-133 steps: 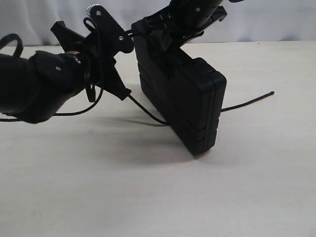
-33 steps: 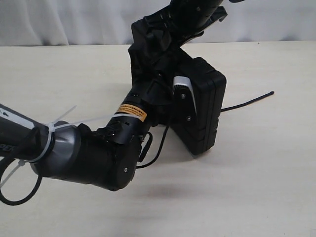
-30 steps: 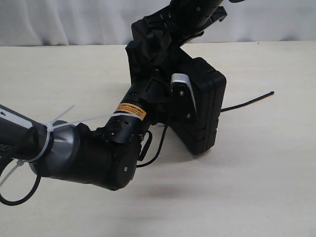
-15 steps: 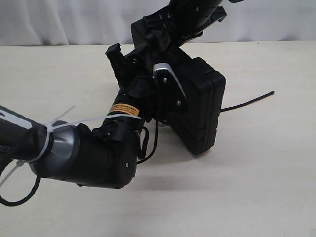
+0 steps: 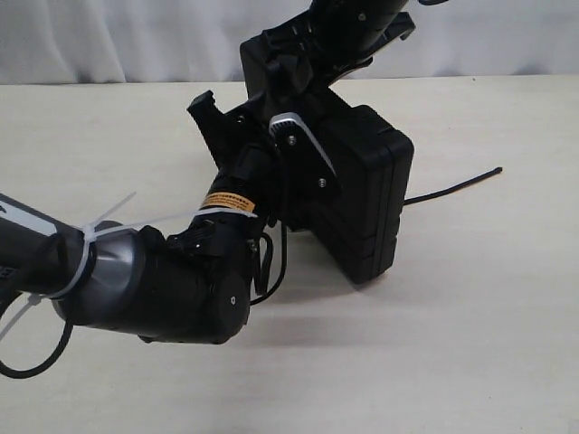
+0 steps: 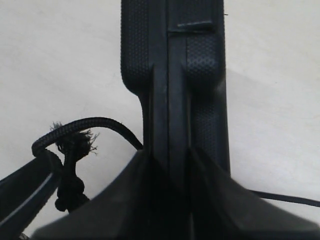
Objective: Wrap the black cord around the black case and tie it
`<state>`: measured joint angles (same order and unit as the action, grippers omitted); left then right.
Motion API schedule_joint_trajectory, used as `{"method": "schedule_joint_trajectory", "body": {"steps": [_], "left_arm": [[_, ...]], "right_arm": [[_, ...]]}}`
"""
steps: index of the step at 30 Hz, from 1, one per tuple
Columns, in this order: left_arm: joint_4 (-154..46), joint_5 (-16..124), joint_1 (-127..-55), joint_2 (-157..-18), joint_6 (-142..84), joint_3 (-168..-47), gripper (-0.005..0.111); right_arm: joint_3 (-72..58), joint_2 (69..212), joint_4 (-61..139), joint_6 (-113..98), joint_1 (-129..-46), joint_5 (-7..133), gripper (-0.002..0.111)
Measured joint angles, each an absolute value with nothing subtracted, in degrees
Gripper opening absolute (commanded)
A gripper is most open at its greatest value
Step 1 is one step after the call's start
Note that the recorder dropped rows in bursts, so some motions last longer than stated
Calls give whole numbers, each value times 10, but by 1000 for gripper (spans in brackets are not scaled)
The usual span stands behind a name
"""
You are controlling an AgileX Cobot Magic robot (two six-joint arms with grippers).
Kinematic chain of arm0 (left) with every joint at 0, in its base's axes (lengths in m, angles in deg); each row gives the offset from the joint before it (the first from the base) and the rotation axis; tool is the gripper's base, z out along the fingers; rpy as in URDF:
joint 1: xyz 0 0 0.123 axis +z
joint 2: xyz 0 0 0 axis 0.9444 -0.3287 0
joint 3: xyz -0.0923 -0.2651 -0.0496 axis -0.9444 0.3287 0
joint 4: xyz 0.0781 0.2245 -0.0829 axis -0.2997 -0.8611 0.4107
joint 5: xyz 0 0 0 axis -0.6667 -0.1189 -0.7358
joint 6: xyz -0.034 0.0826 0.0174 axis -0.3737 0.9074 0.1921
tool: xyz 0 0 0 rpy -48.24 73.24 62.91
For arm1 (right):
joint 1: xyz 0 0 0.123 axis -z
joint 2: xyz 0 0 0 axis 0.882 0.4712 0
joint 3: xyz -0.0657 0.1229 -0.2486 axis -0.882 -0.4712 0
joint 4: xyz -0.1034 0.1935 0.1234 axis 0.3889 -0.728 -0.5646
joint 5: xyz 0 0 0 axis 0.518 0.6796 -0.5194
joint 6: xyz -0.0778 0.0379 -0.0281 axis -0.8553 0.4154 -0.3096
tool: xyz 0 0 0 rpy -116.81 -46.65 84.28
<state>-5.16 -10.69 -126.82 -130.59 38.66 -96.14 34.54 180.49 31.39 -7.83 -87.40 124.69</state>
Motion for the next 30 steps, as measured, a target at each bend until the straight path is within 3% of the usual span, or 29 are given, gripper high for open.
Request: {"method": "schedule_joint_trajectory", "body": {"steps": [4,7,30], "left_arm": [[-45,-113,-1268,-1303,387,-961,88],[-37,-92,-1268,-1303,394,-961,98],[78,-38,-1314,-1210,408,-932,99]], "right_arm": [[345,1805,313,-78,-874,1247,4],[345,1805,313,-78,-874,1247,4],[345,1805,313,-78,-874,1247,4]]}}
